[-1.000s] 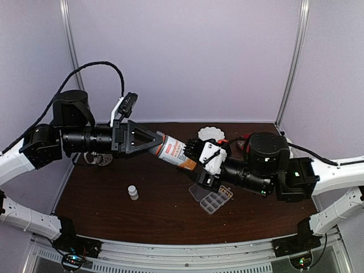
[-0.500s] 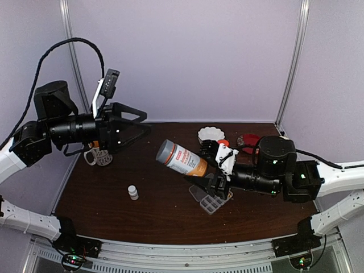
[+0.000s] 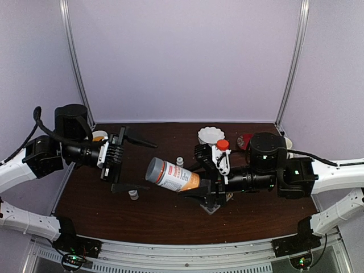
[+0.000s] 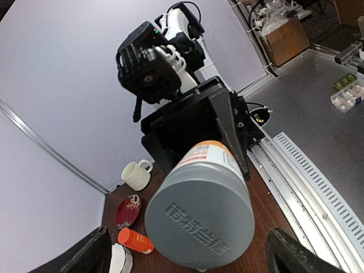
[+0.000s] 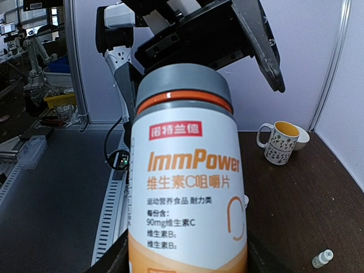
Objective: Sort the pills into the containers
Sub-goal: Unscrew the lid of the pill bottle from the pill bottle.
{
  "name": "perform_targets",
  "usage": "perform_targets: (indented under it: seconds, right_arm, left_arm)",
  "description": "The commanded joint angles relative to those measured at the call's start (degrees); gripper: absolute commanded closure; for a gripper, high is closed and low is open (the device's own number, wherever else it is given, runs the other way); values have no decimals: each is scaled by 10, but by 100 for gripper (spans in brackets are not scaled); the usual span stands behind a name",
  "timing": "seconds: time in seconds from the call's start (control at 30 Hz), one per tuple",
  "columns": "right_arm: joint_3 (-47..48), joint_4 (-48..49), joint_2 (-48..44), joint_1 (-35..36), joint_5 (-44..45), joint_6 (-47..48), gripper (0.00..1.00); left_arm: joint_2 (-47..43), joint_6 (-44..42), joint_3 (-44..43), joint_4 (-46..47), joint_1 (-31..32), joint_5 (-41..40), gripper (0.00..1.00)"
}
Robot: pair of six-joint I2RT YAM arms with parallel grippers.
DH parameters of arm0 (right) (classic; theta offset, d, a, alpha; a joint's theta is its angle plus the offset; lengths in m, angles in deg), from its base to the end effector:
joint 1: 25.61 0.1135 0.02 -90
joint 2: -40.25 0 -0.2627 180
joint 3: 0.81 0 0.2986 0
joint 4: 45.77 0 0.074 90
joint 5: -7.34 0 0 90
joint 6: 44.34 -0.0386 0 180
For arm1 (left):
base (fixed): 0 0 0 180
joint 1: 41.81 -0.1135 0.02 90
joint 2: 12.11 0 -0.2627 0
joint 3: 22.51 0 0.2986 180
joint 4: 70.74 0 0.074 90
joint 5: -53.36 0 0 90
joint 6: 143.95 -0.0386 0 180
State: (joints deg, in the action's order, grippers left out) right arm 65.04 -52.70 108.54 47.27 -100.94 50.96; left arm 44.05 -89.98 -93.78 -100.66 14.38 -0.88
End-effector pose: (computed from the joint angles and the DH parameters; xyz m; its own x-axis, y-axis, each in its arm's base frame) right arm 0.0857 0.3193 0.3268 0.0445 -0.1534 -0.9872 -0.9987 -0.0305 -0.0403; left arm 0.1281 -0.2317 0.3826 0.4665 0.1612 -0.8697 0.8832 -0.1394 0.4479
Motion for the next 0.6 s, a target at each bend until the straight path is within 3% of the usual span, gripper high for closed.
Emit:
perform_targets:
  seconds: [0.0,0.43,0.57]
  right_arm:
    - [26,6,8,-2,-33,-12,100]
    - [39,-2,24,-2,-30,-4,100]
    - [45,-6,29,-3,-29,-2,100]
  left_arm:
    - [-1,-93,-18,-10,-1,47,4]
    - [9,-95,-31,-32,-2,73,22]
    - [15,-96,-36,-38,-2,79,22]
